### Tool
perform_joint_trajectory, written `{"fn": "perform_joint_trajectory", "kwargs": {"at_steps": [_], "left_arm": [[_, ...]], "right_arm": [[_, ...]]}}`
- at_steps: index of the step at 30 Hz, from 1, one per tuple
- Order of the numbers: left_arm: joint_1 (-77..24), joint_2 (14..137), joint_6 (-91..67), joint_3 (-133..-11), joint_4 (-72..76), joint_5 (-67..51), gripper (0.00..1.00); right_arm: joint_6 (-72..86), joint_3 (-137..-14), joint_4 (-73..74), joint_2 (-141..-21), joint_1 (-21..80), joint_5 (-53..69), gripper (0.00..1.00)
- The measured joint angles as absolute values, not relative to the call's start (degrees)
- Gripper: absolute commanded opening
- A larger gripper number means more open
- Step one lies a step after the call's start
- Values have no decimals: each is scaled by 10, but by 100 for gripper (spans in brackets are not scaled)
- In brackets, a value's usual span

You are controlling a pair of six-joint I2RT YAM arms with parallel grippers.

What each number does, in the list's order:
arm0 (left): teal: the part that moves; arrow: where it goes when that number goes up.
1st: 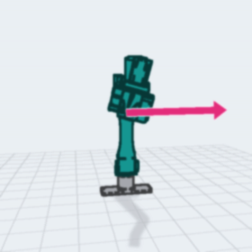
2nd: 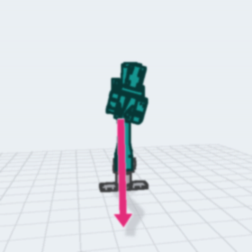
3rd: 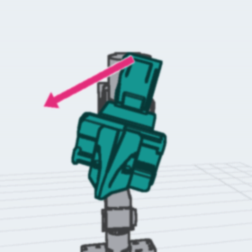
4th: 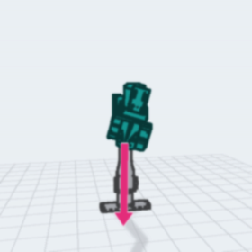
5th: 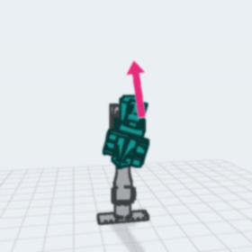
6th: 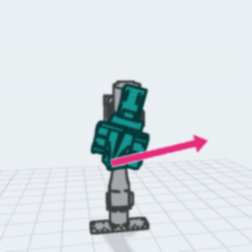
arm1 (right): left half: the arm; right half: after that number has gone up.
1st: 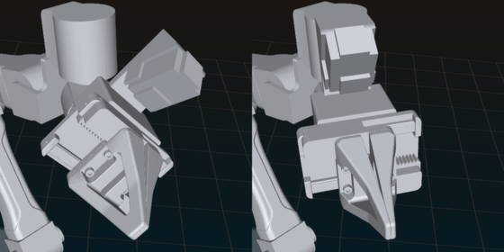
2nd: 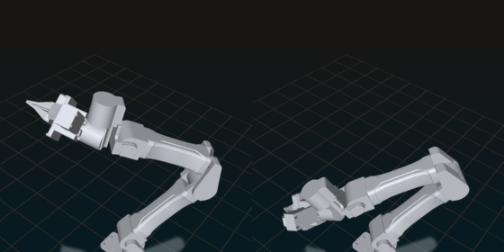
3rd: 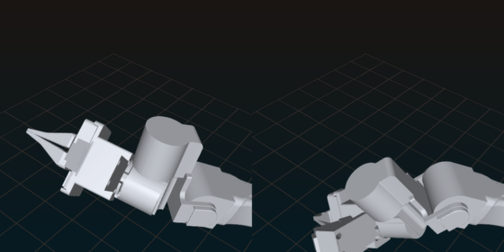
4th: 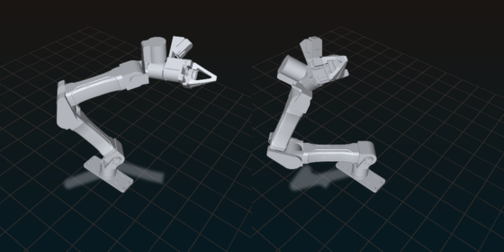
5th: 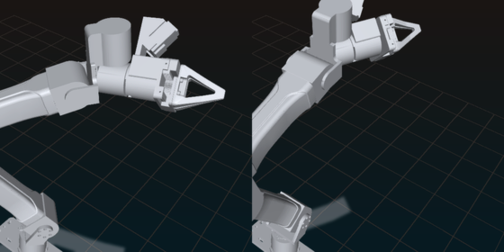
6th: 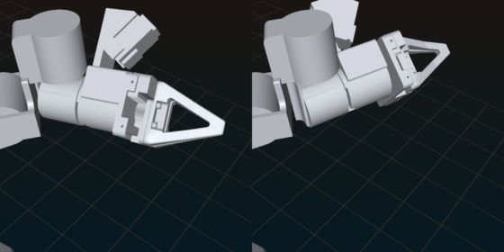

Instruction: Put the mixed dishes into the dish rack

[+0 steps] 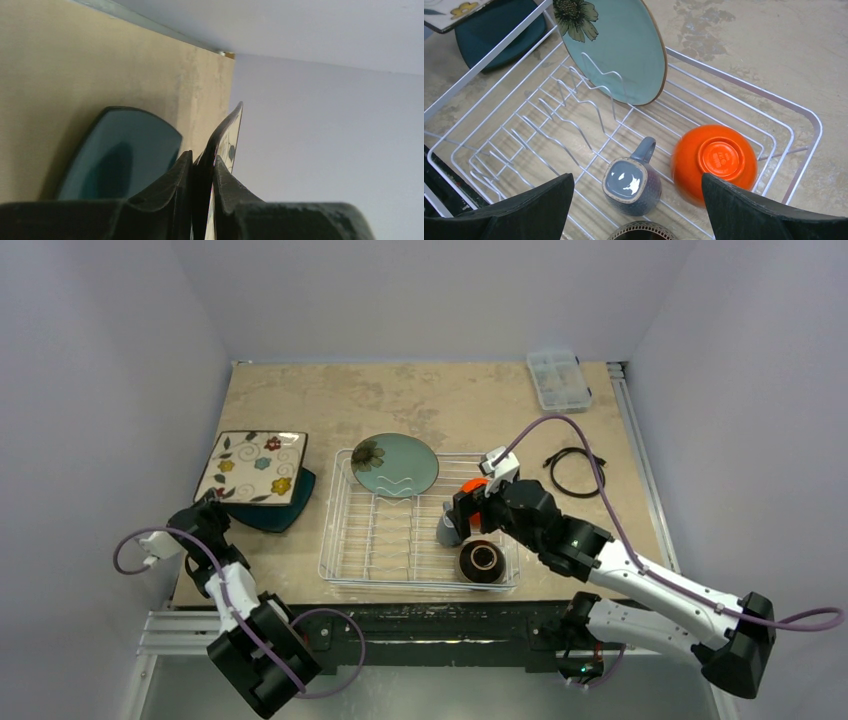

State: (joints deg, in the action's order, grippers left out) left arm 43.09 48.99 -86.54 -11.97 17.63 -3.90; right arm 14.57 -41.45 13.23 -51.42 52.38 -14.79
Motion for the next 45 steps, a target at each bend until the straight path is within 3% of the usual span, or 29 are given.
{"fn": "perform_joint_trajectory", "kwargs": {"at_steps": [13, 21, 36, 40, 45], "left_arm": [[335, 469, -870, -249, 170, -83, 0], [276, 439, -875, -283, 148, -114, 0], [192, 377, -913, -287, 115, -131, 0], [161, 357, -927, -280, 129, -139, 0], [114, 342, -931, -265, 144, -158, 0]], "right_arm": [[189, -449, 116, -540, 524, -110, 99], [326, -484, 28, -585, 523, -41, 99], [596, -609, -211, -849, 523, 43, 98], [630, -611, -237, -879, 523, 40, 91], [665, -610, -266, -888, 523, 12, 73]]}}
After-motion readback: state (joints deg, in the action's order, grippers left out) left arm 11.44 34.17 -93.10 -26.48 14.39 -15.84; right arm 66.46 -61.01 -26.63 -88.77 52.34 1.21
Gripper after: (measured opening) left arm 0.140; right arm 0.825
